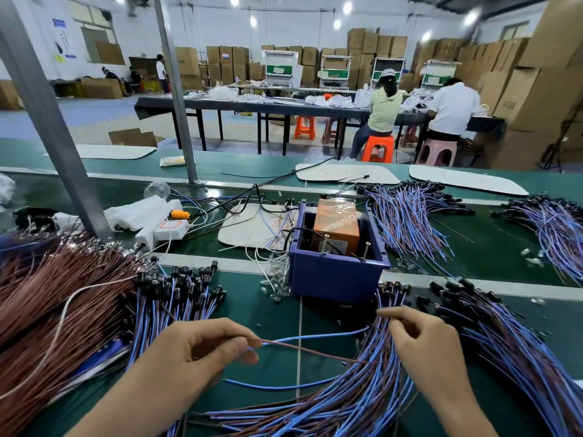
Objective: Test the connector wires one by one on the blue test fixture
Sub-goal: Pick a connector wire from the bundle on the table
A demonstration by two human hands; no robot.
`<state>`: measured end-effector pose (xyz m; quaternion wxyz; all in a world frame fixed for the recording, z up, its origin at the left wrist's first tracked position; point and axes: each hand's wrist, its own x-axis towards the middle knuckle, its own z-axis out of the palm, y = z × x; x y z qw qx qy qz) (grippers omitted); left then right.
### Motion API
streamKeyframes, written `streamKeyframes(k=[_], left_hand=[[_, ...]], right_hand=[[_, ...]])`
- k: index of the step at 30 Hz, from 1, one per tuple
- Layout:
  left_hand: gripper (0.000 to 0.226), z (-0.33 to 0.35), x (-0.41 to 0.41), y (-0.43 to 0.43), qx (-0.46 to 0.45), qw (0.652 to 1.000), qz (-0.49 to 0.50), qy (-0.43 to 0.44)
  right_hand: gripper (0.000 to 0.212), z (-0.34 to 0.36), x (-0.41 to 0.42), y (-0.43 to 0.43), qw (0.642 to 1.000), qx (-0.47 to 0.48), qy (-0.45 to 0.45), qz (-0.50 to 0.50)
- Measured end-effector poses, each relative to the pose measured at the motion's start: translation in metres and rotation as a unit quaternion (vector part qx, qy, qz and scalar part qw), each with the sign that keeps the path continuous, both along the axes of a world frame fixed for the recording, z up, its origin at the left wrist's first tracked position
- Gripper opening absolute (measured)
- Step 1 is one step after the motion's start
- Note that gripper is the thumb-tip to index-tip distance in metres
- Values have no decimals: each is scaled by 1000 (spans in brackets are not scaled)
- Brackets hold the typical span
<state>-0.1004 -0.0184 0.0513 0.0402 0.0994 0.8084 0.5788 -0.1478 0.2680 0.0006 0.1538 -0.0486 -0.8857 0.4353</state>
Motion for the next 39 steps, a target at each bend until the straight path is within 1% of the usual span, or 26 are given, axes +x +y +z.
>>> streamKeyframes(k=[1,2,3,4,5,6,7,9,11,14,16,17,19,21,23,24,26,28,29,31,33,36,37,39], left_hand=[[25,2,0,4,-24,999,-20,10],[29,5,-1,9,-37,998,-40,23],[30,8,-1,15,-39,997,-56,32],[28,10,-3,21,-34,996,-66,44],[23,12,-4,26,-31,995,-72,56],[19,12,-5,29,-29,995,-70,70],[18,12,-6,31,-27,995,-62,77],[19,10,-7,29,-17,997,-38,65],[22,6,-6,25,7,999,-26,25],[25,-2,-5,25,74,997,0,-23],[28,-7,-5,28,119,992,27,-19],[26,-9,-6,31,144,989,42,-16],[16,-11,-6,41,208,976,65,-22],[26,-16,-9,52,296,950,82,-50],[26,-21,-12,63,372,920,87,-91],[26,-22,-14,68,394,909,81,-109],[28,-22,-17,75,409,901,75,-125],[32,-24,-21,80,394,908,79,-118],[32,-24,-22,81,385,912,84,-111],[32,-24,-26,86,369,920,80,-106],[24,-22,-32,90,371,919,69,-112],[12,-20,-43,97,412,901,66,-122],[11,-19,-48,99,417,898,69,-122],[15,-19,-61,101,391,909,83,-118]], right_hand=[[22,8,5,-11,998,14,53,17],[12,17,11,-24,994,22,95,56],[11,26,16,-38,987,26,107,114],[20,32,20,-51,978,13,94,184],[25,34,23,-63,966,-15,64,250],[25,35,26,-72,953,-52,37,295],[25,34,27,-77,946,-81,35,311],[26,31,27,-78,954,-97,83,270],[24,26,26,-73,963,-94,115,225],[26,18,25,-65,966,-96,124,204],[27,14,26,-63,965,-127,111,200],[28,12,26,-62,965,-138,101,198],[28,11,28,-61,965,-158,82,194],[27,10,30,-62,961,-192,58,192],[23,10,32,-65,953,-232,32,194],[19,11,33,-66,948,-251,21,197],[10,12,33,-66,940,-274,15,202],[23,12,34,-65,934,-287,25,213],[25,13,34,-64,930,-293,28,218],[16,18,34,-65,925,-309,35,217],[10,22,30,-65,928,-320,46,187],[17,19,22,-62,942,-309,68,117],[16,17,18,-61,945,-305,71,91],[15,14,6,-54,943,-326,66,30]])
